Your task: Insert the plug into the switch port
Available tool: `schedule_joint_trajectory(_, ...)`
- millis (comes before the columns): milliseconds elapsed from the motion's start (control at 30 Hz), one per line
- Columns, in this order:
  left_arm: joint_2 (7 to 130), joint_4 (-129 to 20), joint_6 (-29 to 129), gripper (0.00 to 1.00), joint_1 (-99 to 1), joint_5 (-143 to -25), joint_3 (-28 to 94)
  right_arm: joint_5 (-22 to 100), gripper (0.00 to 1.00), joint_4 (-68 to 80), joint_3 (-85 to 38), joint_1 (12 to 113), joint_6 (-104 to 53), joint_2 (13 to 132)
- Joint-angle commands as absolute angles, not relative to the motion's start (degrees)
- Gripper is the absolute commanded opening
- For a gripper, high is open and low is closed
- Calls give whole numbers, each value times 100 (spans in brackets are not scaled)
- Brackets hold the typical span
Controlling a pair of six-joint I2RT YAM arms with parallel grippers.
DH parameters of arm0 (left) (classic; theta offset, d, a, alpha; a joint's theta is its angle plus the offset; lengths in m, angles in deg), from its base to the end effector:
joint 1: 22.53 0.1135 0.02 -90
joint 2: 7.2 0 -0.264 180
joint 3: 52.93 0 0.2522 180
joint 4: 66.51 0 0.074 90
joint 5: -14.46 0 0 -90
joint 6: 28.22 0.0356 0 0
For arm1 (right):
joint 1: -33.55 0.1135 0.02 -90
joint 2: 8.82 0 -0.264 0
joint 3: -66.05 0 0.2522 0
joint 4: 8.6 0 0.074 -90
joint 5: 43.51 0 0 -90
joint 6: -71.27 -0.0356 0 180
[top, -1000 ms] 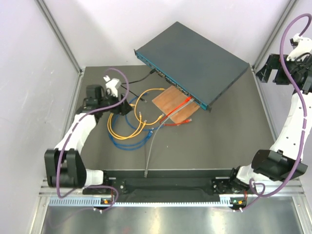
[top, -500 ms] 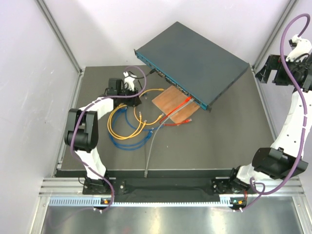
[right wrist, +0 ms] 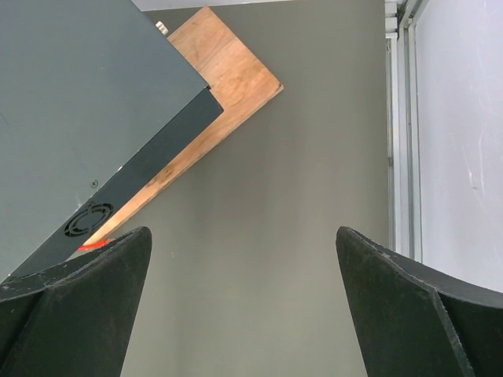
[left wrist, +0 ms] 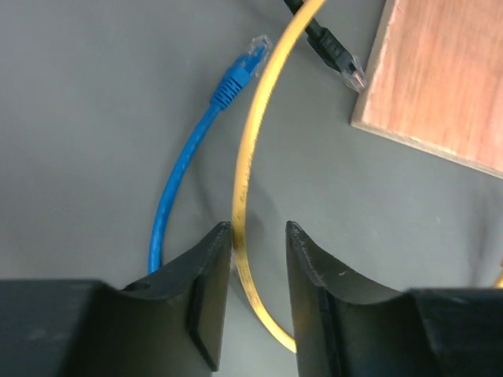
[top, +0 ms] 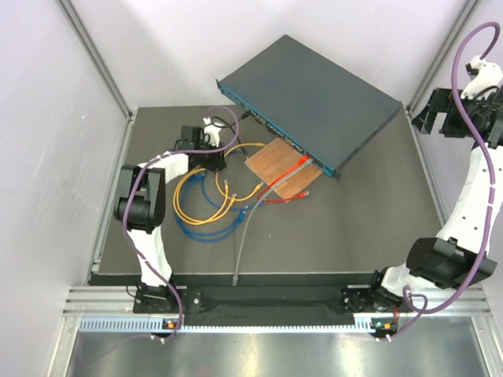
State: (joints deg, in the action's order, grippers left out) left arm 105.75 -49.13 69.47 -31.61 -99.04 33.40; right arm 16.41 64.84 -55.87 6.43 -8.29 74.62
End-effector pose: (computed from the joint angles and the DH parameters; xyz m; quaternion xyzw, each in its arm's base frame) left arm 0.4176 -0.0811 0.1695 0.2101 0.8800 -0.1921 0.3802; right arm 0.2513 -0.1086 0.4726 0.0056 0.8648 0.0742 0.4966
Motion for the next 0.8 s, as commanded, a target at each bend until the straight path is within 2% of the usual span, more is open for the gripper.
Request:
schedule_joint_trajectory(0,10741,-4809,7049,38,-3193,-10023,3667,1512,100,6458,-5731,683,-844,7468)
schedule_joint_trajectory(100,10654,-4748,6996,24,-3193,-10208,3650,1371,100,6414,-5740,683,-870,7415)
schedule_joint_trajectory(133,10462,-4739,6961,13,-3184,-10243,3598,1336,100,6414,-5758,683,-897,7398)
schedule_joint_trajectory(233,9883,-4590,6899,0,-3184,-10243,3440,1003,100,6300,-5758,683,-1002,7266)
schedule_joint_trajectory(467,8335,-3519,6802,0,-3158,-10050,3141,36,100,5536,-5486,902,-1757,6696)
schedule_joint_trajectory(767,5962,-2788,6381,0,-3044,-9663,2411,237,100,3684,-4827,2571,-2864,6001)
